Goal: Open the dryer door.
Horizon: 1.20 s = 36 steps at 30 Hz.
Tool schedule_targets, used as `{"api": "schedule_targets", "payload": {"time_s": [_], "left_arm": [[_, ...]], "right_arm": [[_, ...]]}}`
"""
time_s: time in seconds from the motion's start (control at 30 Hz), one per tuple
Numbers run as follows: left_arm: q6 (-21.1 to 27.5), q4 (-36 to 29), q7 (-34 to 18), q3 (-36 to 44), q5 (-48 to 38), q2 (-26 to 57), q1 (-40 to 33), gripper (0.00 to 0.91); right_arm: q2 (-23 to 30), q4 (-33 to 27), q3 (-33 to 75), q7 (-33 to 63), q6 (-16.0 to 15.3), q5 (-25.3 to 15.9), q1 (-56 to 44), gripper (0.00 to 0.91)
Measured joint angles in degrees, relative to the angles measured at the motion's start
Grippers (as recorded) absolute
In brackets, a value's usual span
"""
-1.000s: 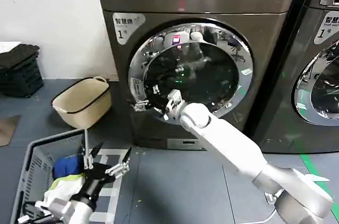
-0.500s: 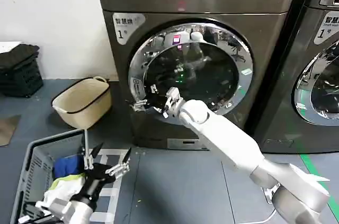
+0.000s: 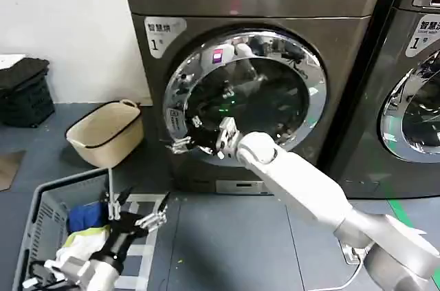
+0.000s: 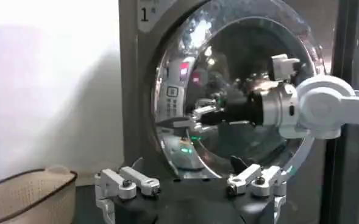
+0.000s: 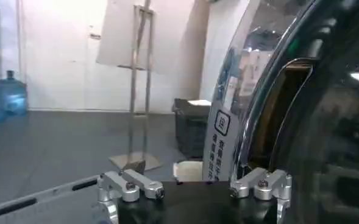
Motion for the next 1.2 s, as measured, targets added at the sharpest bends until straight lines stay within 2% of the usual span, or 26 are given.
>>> {"api": "schedule_targets", "payload": {"time_s": [0.33,0.6,0.87,1.2], "left_arm": [[-1.1,1.3,4.3,-5.4,-6.1,2.9,-0.6,0.907],[-0.8,3.7,9.8,-11.1,-13.2,7.9,-2.6,0.907],[-1.3,6.9,10.5,-14.2,-16.7,12.3,-5.2,0.907],[-1.7,10.4,11.1,-13.6,-21.0,16.9,-8.9,0.907]], "right_arm": [[-3.7,7.7,-0.9,-0.2,-0.8,2.7,-0.6,0.907],[-7.3,13.7,-0.9,-1.1,-0.9,3.6,-2.4,0.907],[-11.0,18.9,0.0,-3.1,-0.9,4.7,-4.2,0.907],[-15.9,24.3,2.7,-7.4,-0.4,4.7,-8.1,0.907]]}}
